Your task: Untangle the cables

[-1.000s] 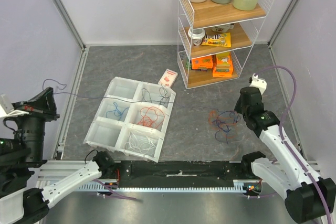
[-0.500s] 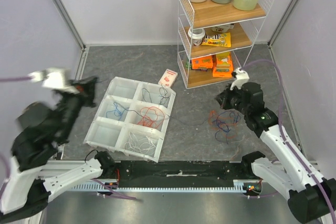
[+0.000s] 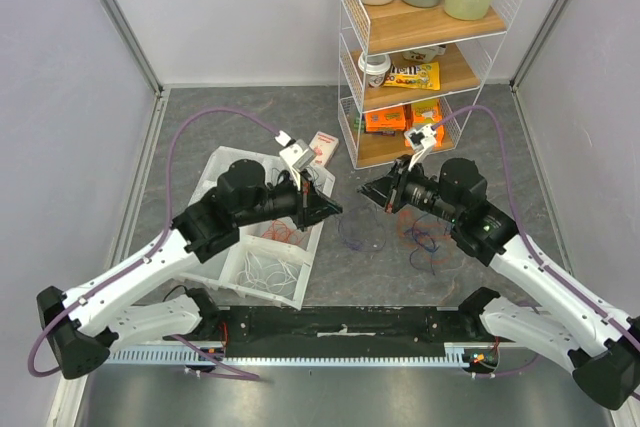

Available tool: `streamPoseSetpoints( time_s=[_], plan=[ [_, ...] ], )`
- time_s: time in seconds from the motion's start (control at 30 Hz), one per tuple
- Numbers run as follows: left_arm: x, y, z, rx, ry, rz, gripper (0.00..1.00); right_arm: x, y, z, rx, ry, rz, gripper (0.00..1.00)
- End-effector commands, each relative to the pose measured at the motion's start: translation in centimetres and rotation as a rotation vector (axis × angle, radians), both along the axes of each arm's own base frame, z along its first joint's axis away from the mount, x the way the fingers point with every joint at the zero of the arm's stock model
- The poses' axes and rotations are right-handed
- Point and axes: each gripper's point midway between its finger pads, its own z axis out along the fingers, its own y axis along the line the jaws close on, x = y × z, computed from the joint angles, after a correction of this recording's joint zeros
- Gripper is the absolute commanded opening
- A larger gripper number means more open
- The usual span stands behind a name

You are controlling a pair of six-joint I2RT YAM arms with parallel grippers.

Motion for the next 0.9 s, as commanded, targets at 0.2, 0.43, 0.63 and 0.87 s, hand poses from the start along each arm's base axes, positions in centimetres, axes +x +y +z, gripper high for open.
streamPoseSetpoints(
  time_s=[0.2, 0.43, 0.63, 0.87],
  plan=[
    [-1.6, -3.5, 2.6, -0.274, 0.075, -0.142, 0.02, -0.7, 1.6, 3.5, 0.219, 0.044, 0.031, 0.0],
    [-1.5, -4.6, 1.5, -0.279, 0.12, -0.164, 0.03, -0.8, 2.3, 3.2, 0.243, 0.065, 0.027, 0.0],
    [-1.4, -5.3, 1.3, -0.31, 0.155, -0.183, 0.07, -0.4, 2.3, 3.2, 0.264, 0.081, -0.022, 0.0],
    [-1.8, -6.2, 0.4, -0.355, 0.246, -0.22, 0.19, -0.2, 2.1, 3.2, 0.319, 0.1, -0.074, 0.0]
  ],
)
